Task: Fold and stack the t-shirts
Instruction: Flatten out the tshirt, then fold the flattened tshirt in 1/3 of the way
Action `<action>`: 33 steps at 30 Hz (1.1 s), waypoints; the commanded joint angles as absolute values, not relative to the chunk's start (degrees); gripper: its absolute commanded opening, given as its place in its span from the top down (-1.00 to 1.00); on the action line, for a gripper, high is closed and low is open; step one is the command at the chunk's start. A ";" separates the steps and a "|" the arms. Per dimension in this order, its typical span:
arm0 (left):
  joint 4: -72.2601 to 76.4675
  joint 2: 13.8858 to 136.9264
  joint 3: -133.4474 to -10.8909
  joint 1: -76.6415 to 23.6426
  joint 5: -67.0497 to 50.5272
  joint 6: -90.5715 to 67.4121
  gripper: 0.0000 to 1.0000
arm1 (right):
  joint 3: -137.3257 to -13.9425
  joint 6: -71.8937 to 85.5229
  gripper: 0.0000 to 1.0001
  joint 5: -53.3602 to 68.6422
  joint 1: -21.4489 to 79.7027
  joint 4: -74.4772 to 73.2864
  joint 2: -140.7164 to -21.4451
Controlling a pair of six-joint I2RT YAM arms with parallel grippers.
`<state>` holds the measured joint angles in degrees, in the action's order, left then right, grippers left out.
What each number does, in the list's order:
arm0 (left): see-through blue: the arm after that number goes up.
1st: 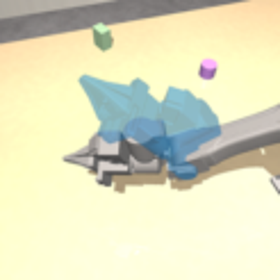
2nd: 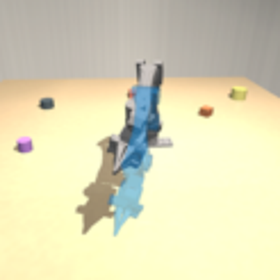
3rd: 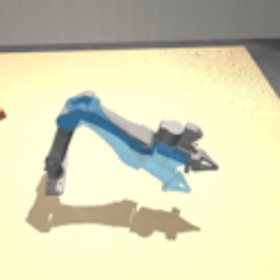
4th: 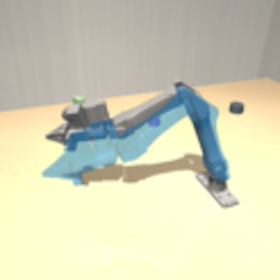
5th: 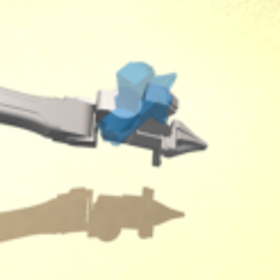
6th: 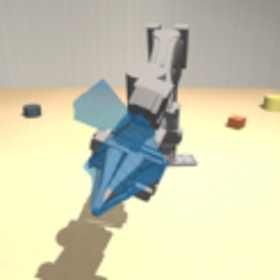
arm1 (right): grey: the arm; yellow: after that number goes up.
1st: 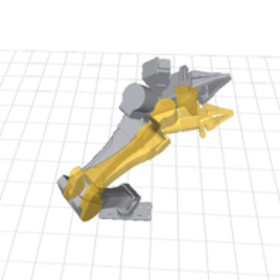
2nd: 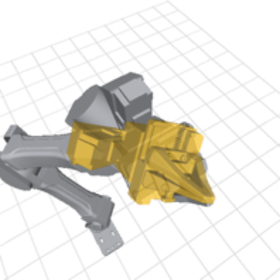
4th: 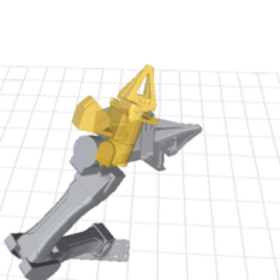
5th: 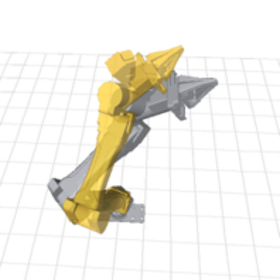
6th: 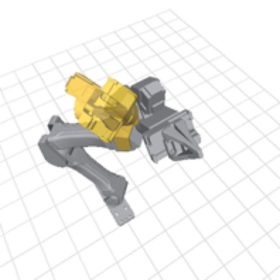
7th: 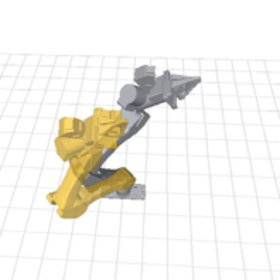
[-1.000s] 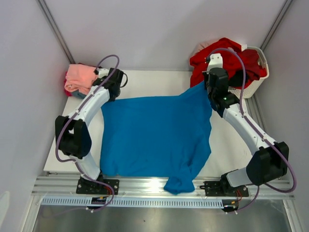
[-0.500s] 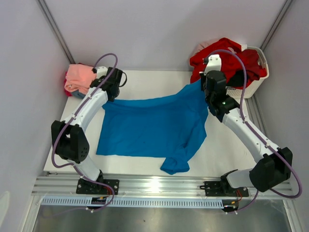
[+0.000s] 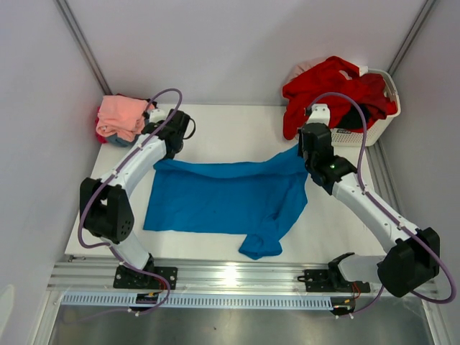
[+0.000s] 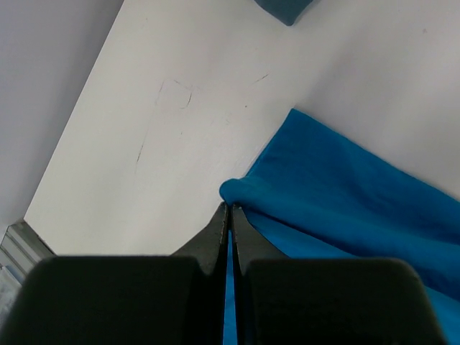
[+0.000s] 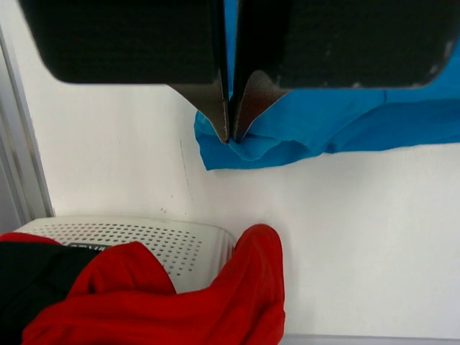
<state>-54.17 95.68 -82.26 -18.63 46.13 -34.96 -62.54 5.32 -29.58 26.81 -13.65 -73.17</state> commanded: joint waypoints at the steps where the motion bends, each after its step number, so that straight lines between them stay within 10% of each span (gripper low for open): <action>1: -55.72 95.27 -81.56 -18.81 46.58 -38.67 0.99 | -62.49 9.40 1.00 -31.64 27.25 -15.72 -71.37; 33: -51.94 80.42 -54.23 -18.81 28.13 -59.15 0.99 | -38.68 33.31 1.00 -19.25 32.08 -26.01 -60.91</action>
